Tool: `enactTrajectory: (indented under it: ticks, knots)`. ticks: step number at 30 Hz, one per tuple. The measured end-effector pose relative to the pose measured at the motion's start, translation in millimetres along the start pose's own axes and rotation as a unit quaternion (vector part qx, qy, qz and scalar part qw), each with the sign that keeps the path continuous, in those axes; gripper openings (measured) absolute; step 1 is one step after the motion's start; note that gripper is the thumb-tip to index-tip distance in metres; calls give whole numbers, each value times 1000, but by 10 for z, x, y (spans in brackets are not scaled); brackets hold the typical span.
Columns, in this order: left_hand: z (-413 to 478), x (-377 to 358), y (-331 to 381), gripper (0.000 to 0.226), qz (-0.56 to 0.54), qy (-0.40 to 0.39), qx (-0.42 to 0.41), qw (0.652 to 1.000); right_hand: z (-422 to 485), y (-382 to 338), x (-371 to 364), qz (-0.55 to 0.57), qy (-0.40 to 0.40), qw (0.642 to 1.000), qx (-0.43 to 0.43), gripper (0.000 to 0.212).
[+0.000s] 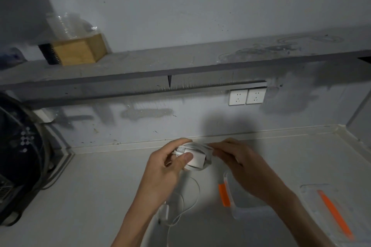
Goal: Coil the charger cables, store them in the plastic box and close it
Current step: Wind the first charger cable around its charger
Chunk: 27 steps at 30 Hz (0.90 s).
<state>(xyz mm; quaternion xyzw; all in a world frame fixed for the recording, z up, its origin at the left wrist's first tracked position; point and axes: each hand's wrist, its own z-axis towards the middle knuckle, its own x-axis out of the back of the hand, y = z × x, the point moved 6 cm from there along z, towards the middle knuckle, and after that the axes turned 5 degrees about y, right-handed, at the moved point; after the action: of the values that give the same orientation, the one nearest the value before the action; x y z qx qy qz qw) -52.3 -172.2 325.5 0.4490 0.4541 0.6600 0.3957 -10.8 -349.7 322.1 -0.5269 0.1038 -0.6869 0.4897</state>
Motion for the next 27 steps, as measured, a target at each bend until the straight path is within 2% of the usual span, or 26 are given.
enactTrajectory:
  ticks: [2, 3, 5, 7, 9, 11, 15, 18, 22, 27]
  knots:
    - [13, 15, 39, 28, 4, -3, -12, 1000, 41, -35, 97, -101, -2, 994, 35, 32]
    - [13, 8, 68, 27, 5, -11, -16, 1000, 66, -56, 124, -107, -13, 993, 41, 30]
    - [18, -13, 116, 26, -5, -24, -18, 1000, 119, -52, 144, -45, -56, 997, 0, 18]
    - [32, -18, 136, 26, -13, -26, -17, 999, 176, -13, 154, 105, -76, 987, -90, 11]
    - [30, -30, 159, 26, -23, -35, -20, 999, 197, 31, 134, 260, -69, 948, -168, 14]
    - [21, -44, 183, 26, -37, -49, -19, 998, 184, 51, 68, 349, -79, 906, -224, 19]
    - [23, -33, 189, 26, -41, -62, -14, 997, 180, 132, -46, 393, -97, 867, -292, 19]
    - [15, -53, 155, 24, -32, -81, -13, 996, 195, 190, -145, 386, -114, 860, -313, 23]
    - [9, -62, 146, 28, -2, -81, -28, 996, 141, 165, -272, 469, -173, 794, -347, 45]
    - [-15, -42, 106, 33, 21, -90, -35, 995, 98, 148, -306, 477, -211, 782, -341, 31]
